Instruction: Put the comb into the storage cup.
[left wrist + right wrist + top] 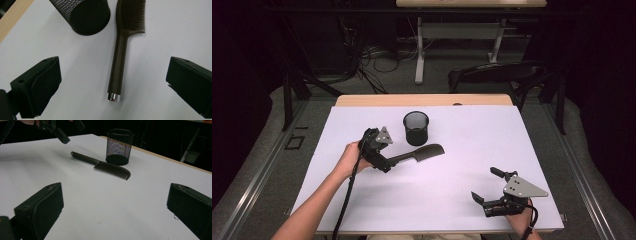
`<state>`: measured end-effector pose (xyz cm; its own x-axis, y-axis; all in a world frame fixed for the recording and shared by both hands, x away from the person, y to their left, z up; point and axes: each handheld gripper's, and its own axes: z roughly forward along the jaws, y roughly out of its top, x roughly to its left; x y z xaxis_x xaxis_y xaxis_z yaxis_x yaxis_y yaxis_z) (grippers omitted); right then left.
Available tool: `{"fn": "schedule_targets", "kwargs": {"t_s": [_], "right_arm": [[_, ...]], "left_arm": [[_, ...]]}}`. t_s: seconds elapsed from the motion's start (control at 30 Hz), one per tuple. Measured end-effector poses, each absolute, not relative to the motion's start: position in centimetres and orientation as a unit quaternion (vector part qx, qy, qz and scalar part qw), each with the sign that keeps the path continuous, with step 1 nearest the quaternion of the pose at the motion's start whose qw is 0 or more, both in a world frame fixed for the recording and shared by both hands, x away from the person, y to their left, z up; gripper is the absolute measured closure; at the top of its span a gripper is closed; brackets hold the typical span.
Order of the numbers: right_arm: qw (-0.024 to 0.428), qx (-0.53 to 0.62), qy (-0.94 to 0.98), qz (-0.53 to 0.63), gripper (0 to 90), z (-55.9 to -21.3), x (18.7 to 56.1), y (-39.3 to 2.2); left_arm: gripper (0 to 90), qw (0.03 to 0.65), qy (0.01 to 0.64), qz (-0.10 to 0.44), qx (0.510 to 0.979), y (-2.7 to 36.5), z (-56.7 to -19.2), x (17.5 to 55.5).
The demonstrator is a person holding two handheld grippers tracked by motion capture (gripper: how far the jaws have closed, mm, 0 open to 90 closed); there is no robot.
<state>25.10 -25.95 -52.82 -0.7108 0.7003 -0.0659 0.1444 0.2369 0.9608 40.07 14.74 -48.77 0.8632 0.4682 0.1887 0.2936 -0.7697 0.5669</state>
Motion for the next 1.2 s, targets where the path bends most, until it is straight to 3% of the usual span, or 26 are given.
{"fn": "schedule_targets", "kwargs": {"t_s": [1.2], "right_arm": [[0.244,0.284,0.751,0.544,0.4,-53.0,25.2,-25.9]], "left_arm": [[0.9,0.15,0.164,0.163,0.961,11.9,-48.9,41.8]]}}
